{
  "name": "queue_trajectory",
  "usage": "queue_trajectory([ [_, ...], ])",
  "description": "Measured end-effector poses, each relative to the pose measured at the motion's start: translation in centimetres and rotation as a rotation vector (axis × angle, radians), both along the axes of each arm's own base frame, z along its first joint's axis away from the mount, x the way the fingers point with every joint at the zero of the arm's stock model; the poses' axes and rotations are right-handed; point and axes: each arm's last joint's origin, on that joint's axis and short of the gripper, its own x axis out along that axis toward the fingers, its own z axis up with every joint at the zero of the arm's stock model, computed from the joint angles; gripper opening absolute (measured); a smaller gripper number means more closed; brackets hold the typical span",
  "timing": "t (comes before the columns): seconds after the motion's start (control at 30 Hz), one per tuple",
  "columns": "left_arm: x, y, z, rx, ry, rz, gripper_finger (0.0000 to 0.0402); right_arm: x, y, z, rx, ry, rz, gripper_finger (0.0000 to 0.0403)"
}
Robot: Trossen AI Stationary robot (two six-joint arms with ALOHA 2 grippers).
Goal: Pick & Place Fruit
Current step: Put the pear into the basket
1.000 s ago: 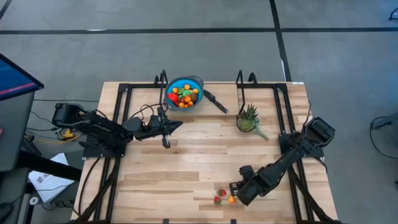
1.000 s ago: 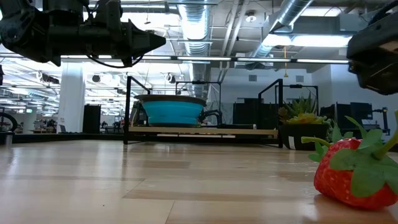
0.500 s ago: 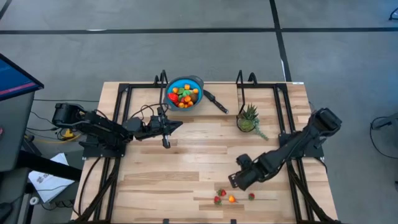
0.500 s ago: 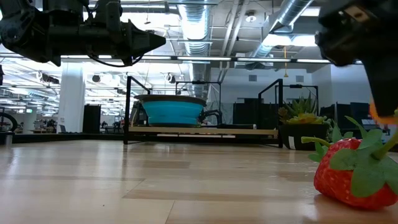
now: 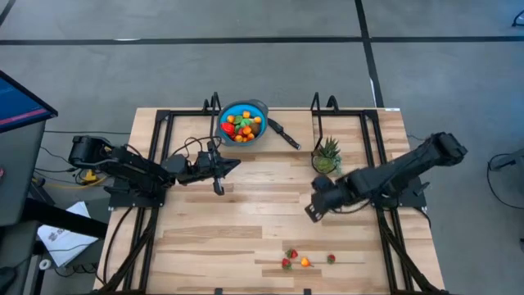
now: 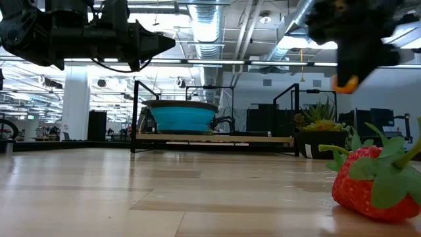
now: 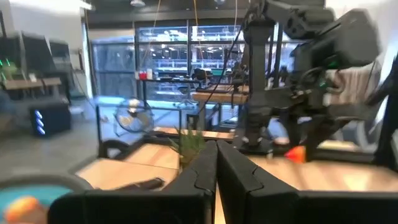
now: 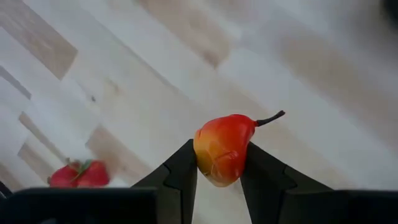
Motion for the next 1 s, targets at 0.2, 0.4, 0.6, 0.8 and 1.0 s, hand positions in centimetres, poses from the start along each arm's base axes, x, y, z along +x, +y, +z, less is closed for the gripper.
queue_trajectory([
  [0.2,0.0,1.0,-0.1,-0.153,-0.029,-0.003,0.0002,0.6,-4.1,1.0,-0.114,-0.022,0.131,0.0097],
  [0.4,-0.1,2.0,-0.1,-0.243,-0.039,-0.152,0.0002,1.5,-8.4,1.4,-0.236,-0.044,0.269,0.0097],
  [0.6,-0.2,3.0,-0.1,-0.350,-0.050,-0.204,0.0002,2.8,-12.0,2.2,-0.349,-0.170,0.373,0.0097],
  [0.8,-0.3,3.5,-0.2,-0.422,-0.066,-0.197,0.0002,4.2,-13.9,3.3,-0.424,-0.368,0.524,0.0097],
  [1.0,-0.3,3.6,-0.2,-0.421,-0.076,-0.147,0.0002,4.9,-14.4,4.1,-0.466,-0.503,0.627,0.0097],
])
